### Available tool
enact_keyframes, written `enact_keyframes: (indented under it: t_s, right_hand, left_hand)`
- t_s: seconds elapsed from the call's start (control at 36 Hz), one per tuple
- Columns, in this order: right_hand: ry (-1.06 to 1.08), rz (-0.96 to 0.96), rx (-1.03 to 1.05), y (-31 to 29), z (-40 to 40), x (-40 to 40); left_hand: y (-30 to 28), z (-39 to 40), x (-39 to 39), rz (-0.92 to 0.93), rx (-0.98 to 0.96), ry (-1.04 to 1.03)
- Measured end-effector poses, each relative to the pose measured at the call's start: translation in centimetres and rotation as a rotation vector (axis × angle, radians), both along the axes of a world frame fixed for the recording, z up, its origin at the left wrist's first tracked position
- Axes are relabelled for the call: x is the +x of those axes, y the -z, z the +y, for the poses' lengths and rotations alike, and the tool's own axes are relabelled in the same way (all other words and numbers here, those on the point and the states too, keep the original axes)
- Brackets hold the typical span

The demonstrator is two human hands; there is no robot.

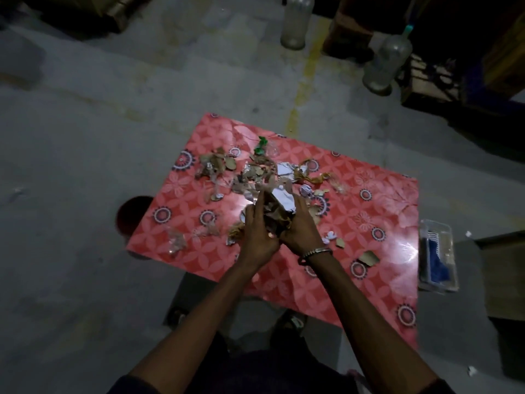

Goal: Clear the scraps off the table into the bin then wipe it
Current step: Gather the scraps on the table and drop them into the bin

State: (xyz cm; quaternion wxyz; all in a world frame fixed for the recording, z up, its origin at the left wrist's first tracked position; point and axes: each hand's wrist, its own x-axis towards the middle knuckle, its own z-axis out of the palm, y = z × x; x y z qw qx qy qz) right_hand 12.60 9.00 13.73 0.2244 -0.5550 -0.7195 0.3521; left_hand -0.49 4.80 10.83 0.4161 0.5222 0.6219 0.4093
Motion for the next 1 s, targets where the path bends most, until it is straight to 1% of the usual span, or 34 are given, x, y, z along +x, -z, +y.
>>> enact_keyframes:
  t_s: [0.06,0.17,0.25,0.31,0.42,0.47,0.58,0.67,0.78,0.83,0.92,1.0]
  right_hand:
    - [0.023,0.045,0.042,-1.0,-0.3,-3.8]
    - [0.052,0.148,0.051,-2.3,-0.2,-12.0]
    - [0.013,0.146,0.055,-1.9,0.3,-17.7]
    - [-0.012,0.155,0.033,-2.0,-0.1,-21.6]
    - [-0.093,0.158,0.003,-2.5,-0.2,-29.1]
    - [-0.155,0.136,0.021,-2.2,0.1,-32.0]
    - [-0.285,0.123,0.041,-0.8,1.3,-36.7]
    - [-0.33,0.113,0.028,0.9,3.0,-40.3]
    - [-0.359,0.126,-0.094,3.3,5.2,-44.7]
    - [-0.381,0.121,-0.152,5.4,6.6,-47.1]
    - [-0.386,0.062,-0.236,9.1,8.8,-50.4]
    - [-0.433,0.059,-0.281,10.6,10.1,-53.4]
  left_hand:
    - [-0.7,0.0,-3.8,-0.033,0.036,0.006]
    - [-2.3,0.4,-12.2,-0.07,0.081,0.025]
    - [-2.2,0.5,-18.2,0.008,0.085,0.012]
    - [-2.2,0.0,-22.0,0.023,0.066,-0.003]
    - [-2.4,-0.5,-28.7,0.026,0.087,-0.077]
    - [-2.4,-0.6,-31.4,0.048,0.082,-0.113]
    - [-1.8,-0.3,-35.8,0.084,0.009,-0.194]
    - [-0.3,0.9,-39.2,0.104,-0.025,-0.215]
    - [2.5,2.6,-43.8,0.153,-0.108,-0.267]
    - [3.7,3.4,-45.8,0.14,-0.153,-0.284]
    - [6.5,4.7,-48.6,0.131,-0.23,-0.316]
    - [10.0,5.7,-51.2,0.114,-0.278,-0.335]
